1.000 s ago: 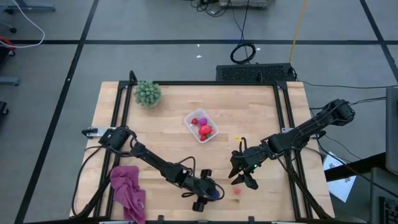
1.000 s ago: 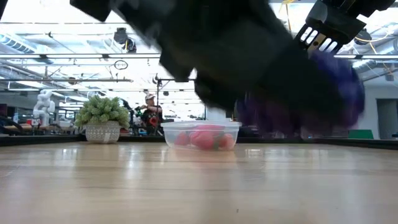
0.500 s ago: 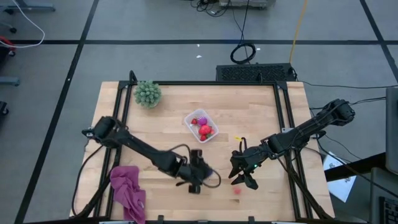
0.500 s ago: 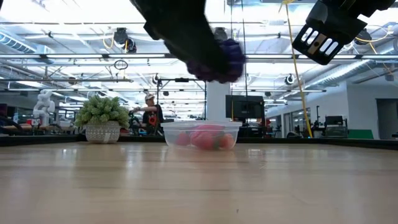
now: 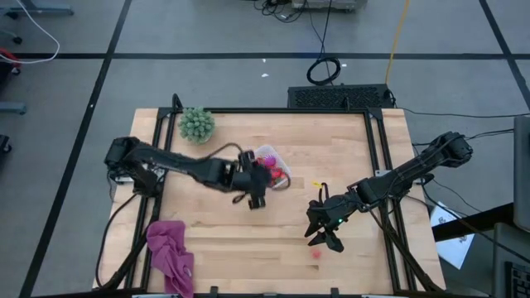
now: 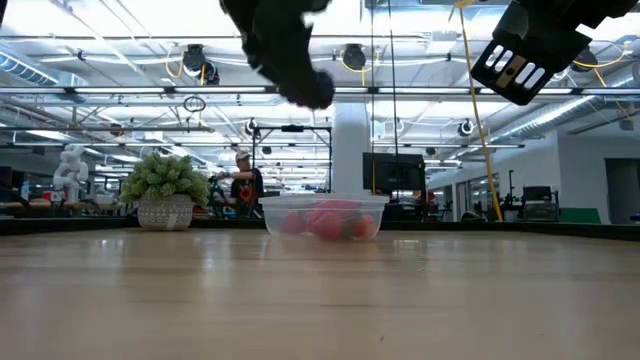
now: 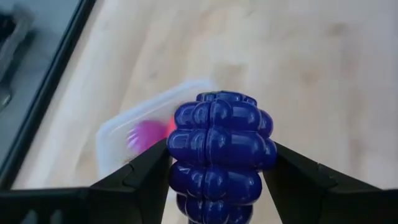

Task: Pick and placing Produce into tupperware
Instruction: Put the grapes into the transparent bin

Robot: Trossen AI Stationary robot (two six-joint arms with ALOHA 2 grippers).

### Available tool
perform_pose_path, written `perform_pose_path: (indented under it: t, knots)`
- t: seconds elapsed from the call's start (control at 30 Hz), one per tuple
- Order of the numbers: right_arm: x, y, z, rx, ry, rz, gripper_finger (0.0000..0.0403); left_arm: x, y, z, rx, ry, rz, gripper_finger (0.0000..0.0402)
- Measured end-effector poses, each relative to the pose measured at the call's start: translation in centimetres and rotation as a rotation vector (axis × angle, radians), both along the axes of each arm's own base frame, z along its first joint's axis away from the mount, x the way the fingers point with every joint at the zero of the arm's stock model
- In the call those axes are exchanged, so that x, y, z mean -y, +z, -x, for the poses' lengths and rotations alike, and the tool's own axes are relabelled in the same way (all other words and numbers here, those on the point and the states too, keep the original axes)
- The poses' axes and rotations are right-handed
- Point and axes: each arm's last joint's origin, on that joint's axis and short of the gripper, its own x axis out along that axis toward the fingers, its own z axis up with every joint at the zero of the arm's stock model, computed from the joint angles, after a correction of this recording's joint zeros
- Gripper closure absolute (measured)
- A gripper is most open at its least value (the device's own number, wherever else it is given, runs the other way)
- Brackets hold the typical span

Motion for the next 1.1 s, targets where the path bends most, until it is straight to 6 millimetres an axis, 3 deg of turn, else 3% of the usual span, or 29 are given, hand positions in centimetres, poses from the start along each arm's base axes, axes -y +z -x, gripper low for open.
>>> perform_pose_path:
  t: [0.2,0.37,0.77,0.97,1.1]
  knots:
    - [0.0,0.0,0.0,0.000,0.001,0.000,0.0252,-5.5,-1.2,-0.6,-0.064,0.092,0.069,0.0172]
    - [0.0,0.0,0.0,-0.001,0.002,0.002,0.0252,-8.3,-2.9,-1.3,-0.093,0.135,0.131,0.0172]
    - [0.0,-0.1,0.1,-0.002,0.013,0.017,0.0252,-11.4,-8.7,-3.6,-0.167,0.174,0.187,0.0172]
    - [0.0,-0.1,0.1,-0.004,0.017,0.020,0.0252,-12.1,-10.3,-4.0,-0.186,0.190,0.195,0.0172]
    - [0.0,-0.1,0.1,-0.003,0.019,0.023,0.0252,-12.1,-9.9,-4.0,-0.164,0.191,0.195,0.0172]
